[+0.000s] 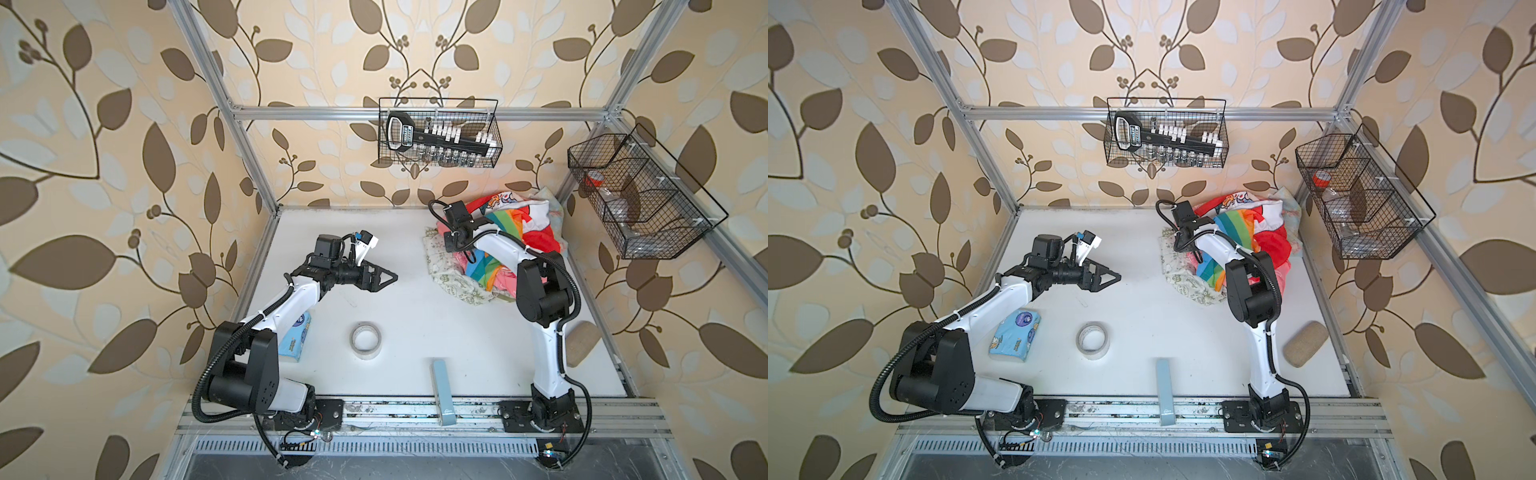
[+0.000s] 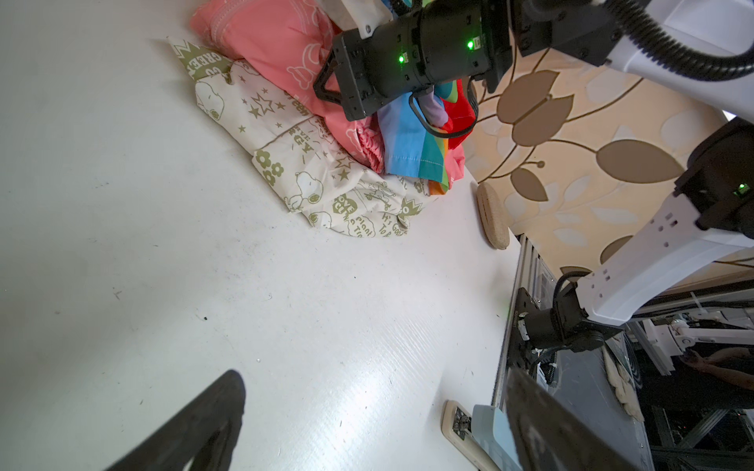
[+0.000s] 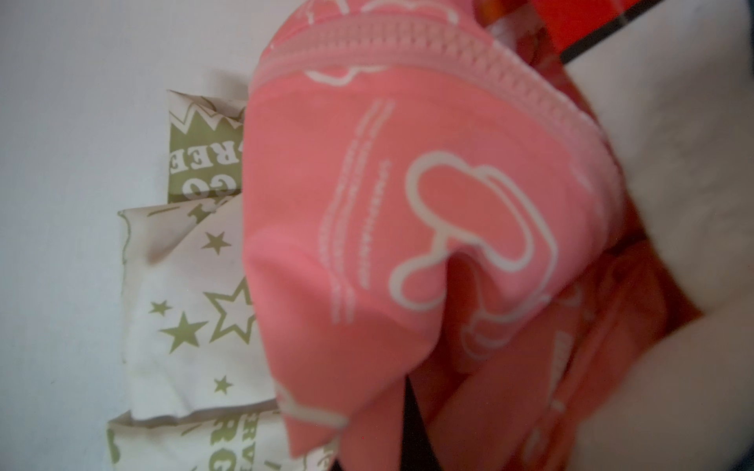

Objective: Pick out a specific cloth from the pile
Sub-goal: 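Close the right gripper on the pink cloth and lift it high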

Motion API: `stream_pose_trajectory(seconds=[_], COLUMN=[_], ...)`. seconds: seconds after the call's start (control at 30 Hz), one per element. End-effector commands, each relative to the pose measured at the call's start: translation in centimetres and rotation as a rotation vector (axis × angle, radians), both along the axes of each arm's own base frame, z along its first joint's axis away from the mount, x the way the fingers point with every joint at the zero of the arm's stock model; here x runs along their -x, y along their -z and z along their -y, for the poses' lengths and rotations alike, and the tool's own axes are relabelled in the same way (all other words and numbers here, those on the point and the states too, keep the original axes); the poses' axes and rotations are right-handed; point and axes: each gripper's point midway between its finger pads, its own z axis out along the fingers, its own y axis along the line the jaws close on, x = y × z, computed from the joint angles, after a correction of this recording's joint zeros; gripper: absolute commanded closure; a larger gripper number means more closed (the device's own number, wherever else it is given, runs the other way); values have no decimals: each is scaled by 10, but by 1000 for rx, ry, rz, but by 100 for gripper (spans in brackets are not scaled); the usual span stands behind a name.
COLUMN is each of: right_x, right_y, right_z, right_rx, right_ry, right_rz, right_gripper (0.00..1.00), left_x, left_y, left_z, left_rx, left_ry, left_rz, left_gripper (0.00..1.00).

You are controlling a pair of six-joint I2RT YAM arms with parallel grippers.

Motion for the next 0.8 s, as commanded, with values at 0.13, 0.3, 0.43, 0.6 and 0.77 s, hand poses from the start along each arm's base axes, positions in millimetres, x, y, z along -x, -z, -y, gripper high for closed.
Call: stream_pose_trajectory(seconds=[0.13,0.3,0.43,0.6,0.77], right_x=[6,15,21,29,40], right_y=[-112,-172,-219,-276,-329], right_z=[27,45,62,76,79], right_rx=[61,94,101,86,48], right_ry=[72,108,141,168,169], right_rz=[233,363,463,594,732], right_gripper=[100,100,100,100,100], left_x=[-1,1,2,1,-1], left_y=[-25,-26,-28,-29,-28], left_z=[4,5,6,5,5], left_rx=[25,22,22,17,17], left_ry=[10,10,9,-3,-10], left_rz=[69,76,84,89,86], left_gripper=[1,1,1,1,1])
